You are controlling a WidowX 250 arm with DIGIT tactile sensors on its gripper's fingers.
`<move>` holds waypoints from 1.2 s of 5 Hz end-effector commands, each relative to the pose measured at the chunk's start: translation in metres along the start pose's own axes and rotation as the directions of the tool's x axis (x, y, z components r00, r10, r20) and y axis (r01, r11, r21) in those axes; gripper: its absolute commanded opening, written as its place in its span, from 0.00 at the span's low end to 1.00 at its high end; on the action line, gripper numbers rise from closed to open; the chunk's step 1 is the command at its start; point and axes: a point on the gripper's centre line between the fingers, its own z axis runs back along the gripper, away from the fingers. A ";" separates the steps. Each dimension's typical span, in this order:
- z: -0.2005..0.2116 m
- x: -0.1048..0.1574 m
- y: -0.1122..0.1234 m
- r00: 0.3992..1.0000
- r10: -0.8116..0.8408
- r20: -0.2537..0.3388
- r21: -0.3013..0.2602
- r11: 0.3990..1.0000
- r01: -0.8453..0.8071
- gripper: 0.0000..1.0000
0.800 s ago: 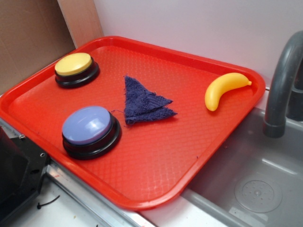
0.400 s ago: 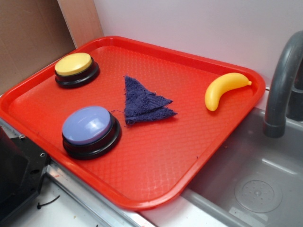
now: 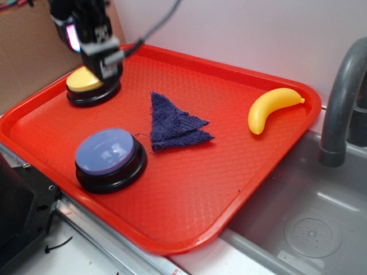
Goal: Push the purple button.
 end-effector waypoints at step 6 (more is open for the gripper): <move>-0.061 -0.005 -0.008 0.985 -0.151 0.082 0.014 0.989 0.151 1.00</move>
